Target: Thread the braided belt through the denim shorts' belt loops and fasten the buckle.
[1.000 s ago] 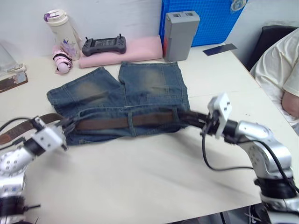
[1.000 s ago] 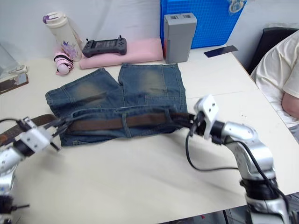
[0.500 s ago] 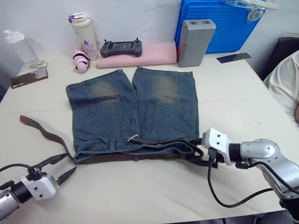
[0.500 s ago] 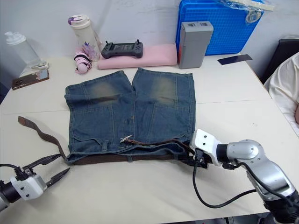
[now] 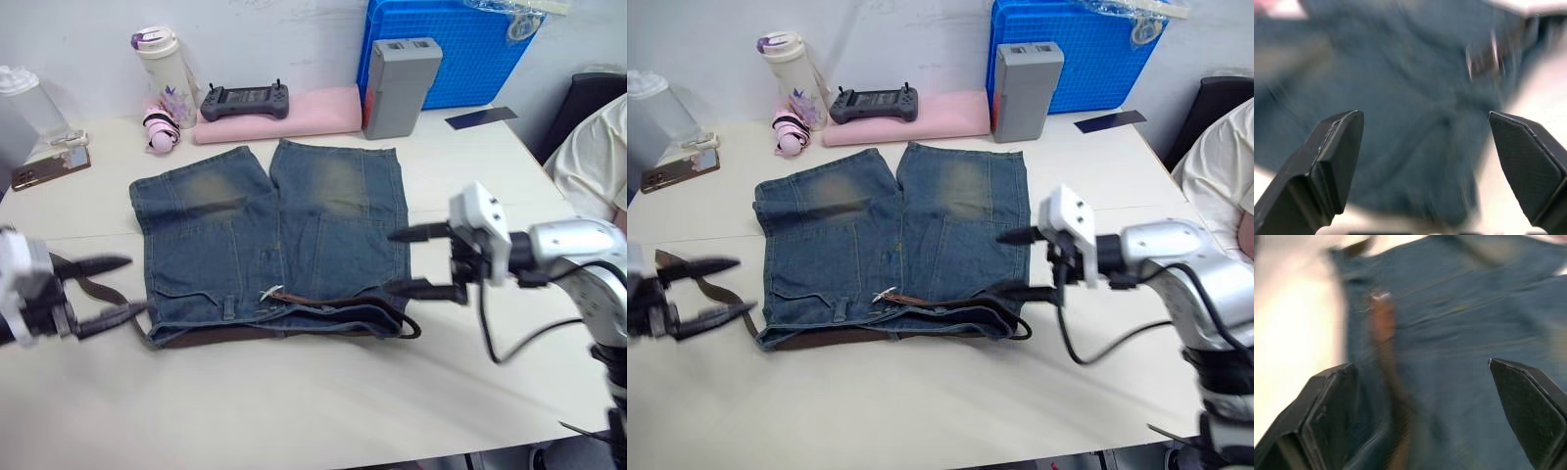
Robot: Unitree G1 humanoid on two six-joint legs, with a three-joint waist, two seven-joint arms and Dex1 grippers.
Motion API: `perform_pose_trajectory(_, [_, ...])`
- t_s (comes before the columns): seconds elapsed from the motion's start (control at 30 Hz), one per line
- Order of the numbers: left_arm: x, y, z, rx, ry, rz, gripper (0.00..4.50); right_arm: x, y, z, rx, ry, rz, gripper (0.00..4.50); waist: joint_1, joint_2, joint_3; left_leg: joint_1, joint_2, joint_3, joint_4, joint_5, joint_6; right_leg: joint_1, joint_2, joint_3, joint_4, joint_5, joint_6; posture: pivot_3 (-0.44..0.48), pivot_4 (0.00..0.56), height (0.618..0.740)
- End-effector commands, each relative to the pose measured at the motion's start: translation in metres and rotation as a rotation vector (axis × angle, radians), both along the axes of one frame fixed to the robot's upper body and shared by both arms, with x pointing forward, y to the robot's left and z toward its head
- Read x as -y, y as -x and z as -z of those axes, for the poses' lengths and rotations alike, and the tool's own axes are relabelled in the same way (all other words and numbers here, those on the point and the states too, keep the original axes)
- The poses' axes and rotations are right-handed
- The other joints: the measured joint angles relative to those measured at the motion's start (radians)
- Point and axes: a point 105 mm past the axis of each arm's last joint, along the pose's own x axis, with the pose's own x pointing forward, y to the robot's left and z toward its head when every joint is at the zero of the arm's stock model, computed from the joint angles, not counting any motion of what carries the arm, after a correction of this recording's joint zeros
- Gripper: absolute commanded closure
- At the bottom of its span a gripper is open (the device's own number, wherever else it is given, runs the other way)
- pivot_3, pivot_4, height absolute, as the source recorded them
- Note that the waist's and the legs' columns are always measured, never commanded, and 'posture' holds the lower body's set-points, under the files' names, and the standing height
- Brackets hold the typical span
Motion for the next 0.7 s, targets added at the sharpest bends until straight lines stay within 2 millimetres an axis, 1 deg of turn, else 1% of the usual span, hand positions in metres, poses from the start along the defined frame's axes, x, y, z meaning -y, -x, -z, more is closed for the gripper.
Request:
perform_pose_trajectory(0.03, [-0.005,-0.034,0.040,-0.086,-0.021,-0.114,0.09,-0.006,-0.039,0.024,-0.010,0.059,0.165,0.00,0.000,0.002,0.000,0.000,0.000,0.001,0.000,0.000,0.000,-0.001,0.000,0.000,0.000,0.000,0.000,0.000,0.150,0.676])
perform_pose_trajectory(0.1, [-0.005,-0.055,0.056,-0.094,-0.049,-0.160,0.09,-0.009,-0.054,0.039,-0.025,0.100,0.210,0.00,-0.001,0.003,0.000,-0.001,0.000,0.002,0.000,0.000,0.000,-0.003,0.000,0.000,0.003,0.000,0.000,0.000,0.150,0.676])
perform_pose_trajectory(0.13, [-0.005,-0.060,0.062,-0.101,-0.067,-0.161,0.09,-0.009,-0.059,0.044,-0.029,0.119,0.223,0.00,-0.004,0.002,-0.001,-0.002,-0.001,0.002,0.000,0.000,0.000,-0.004,0.000,0.000,0.003,0.000,0.000,0.000,0.150,0.676])
perform_pose_trajectory(0.17, [-0.004,-0.065,0.073,-0.125,-0.107,-0.155,0.09,-0.011,-0.064,0.051,-0.039,0.140,0.233,0.00,-0.007,0.001,-0.001,-0.006,0.000,0.001,0.002,0.000,0.000,-0.007,0.000,-0.002,0.006,0.000,0.000,0.000,0.150,0.676])
perform_pose_trajectory(0.23, [-0.005,-0.070,0.093,-0.180,-0.162,-0.150,0.09,-0.010,-0.070,0.065,-0.056,0.202,0.236,0.00,-0.018,0.000,-0.001,-0.008,-0.001,0.001,0.003,0.000,0.001,-0.008,-0.001,-0.004,0.008,0.000,0.000,0.000,0.150,0.676])
perform_pose_trajectory(0.3, [-0.007,-0.073,0.105,-0.216,-0.199,-0.143,0.09,-0.009,-0.070,0.077,-0.095,0.241,0.230,0.00,-0.022,-0.001,-0.003,-0.007,-0.003,0.000,0.003,-0.001,0.002,-0.007,-0.004,-0.008,0.009,0.000,0.000,0.000,0.150,0.676])
perform_pose_trajectory(0.37, [-0.009,-0.070,0.115,-0.262,-0.255,-0.114,0.09,-0.009,-0.066,0.089,-0.145,0.287,0.208,0.00,-0.022,0.000,-0.004,-0.006,-0.003,0.000,0.004,-0.001,0.002,-0.005,-0.006,-0.011,0.006,0.000,0.000,0.000,0.150,0.676])
perform_pose_trajectory(0.47, [-0.008,-0.064,0.125,-0.302,-0.313,-0.048,0.94,-0.009,-0.064,0.101,-0.206,0.306,0.213,0.82,-0.021,0.001,-0.013,-0.003,-0.003,-0.001,0.005,-0.001,0.002,-0.002,-0.007,-0.012,0.004,0.000,0.000,0.000,0.150,0.676])
perform_pose_trajectory(0.53, [-0.007,-0.064,0.127,-0.305,-0.333,-0.029,1.75,-0.011,-0.064,0.105,-0.220,0.313,0.212,1.75,-0.022,0.003,-0.017,-0.001,-0.003,0.000,0.005,-0.001,0.002,-0.001,-0.007,-0.012,0.005,0.000,-0.001,0.000,0.150,0.676])
perform_pose_trajectory(0.57, [-0.008,-0.064,0.128,-0.308,-0.345,-0.026,2.15,-0.012,-0.064,0.108,-0.226,0.317,0.214,2.14,-0.022,0.003,-0.018,0.000,-0.003,0.000,0.005,-0.001,0.002,0.000,-0.007,-0.011,0.005,0.000,-0.001,0.000,0.150,0.676])
perform_pose_trajectory(0.63, [-0.008,-0.065,0.131,-0.313,-0.357,-0.023,3.10,-0.013,-0.065,0.110,-0.231,0.320,0.218,3.13,-0.022,0.004,-0.024,0.002,-0.003,0.000,0.004,-0.001,0.002,0.001,-0.007,-0.011,0.005,0.000,-0.001,0.000,0.150,0.676])
perform_pose_trajectory(0.67, [-0.008,-0.065,0.132,-0.314,-0.358,-0.022,3.63,-0.014,-0.065,0.111,-0.232,0.321,0.220,3.70,-0.022,0.005,-0.027,0.003,-0.003,0.000,0.003,-0.001,0.002,0.001,-0.007,-0.010,0.006,0.000,-0.001,0.000,0.150,0.676])
perform_pose_trajectory(0.7, [-0.008,-0.066,0.134,-0.315,-0.370,-0.022,3.92,-0.013,-0.068,0.111,-0.222,0.327,0.236,4.03,-0.022,0.005,-0.029,0.004,-0.003,0.000,0.003,-0.001,0.002,0.001,-0.007,-0.010,0.006,0.000,-0.001,0.000,0.150,0.676])
